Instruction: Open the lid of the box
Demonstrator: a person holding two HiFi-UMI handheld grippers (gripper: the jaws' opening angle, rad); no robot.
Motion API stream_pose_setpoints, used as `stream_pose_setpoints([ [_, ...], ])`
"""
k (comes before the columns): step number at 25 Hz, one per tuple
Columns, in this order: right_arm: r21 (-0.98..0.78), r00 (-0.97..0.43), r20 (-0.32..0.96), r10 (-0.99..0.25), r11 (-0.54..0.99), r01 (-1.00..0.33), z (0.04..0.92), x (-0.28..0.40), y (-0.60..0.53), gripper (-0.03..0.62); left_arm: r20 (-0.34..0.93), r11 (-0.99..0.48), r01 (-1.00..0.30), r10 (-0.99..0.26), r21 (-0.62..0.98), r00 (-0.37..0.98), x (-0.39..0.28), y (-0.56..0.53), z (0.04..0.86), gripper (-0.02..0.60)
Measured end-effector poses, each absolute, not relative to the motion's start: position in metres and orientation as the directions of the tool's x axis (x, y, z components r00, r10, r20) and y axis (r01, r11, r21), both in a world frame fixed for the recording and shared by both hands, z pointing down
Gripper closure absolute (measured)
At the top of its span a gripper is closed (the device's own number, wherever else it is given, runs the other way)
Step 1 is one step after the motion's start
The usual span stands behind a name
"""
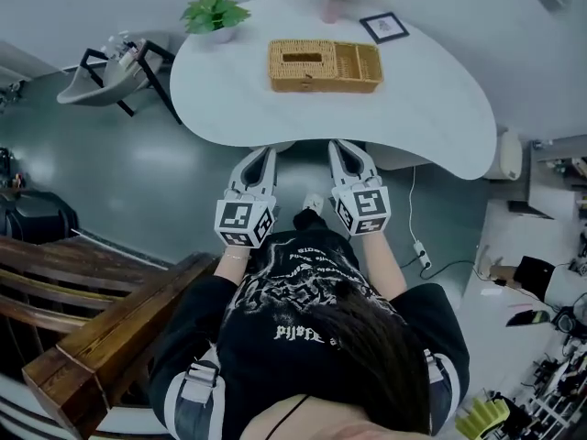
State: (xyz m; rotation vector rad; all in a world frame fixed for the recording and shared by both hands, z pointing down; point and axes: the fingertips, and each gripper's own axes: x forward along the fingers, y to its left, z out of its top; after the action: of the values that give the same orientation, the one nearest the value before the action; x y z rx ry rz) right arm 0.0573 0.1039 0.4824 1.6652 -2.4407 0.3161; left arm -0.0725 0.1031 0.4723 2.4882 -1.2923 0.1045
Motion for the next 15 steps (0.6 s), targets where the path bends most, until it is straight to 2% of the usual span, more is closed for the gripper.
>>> stream_pose_setpoints([
  [15,-0.125,-0.471,0.25,-0.846,0.454,-0.882,0.494,0.111,0.044,0.568,0.244,-0.434,-0.867,-0.838,0.245,0.488,-0.011,0.052,0.488,0.557],
])
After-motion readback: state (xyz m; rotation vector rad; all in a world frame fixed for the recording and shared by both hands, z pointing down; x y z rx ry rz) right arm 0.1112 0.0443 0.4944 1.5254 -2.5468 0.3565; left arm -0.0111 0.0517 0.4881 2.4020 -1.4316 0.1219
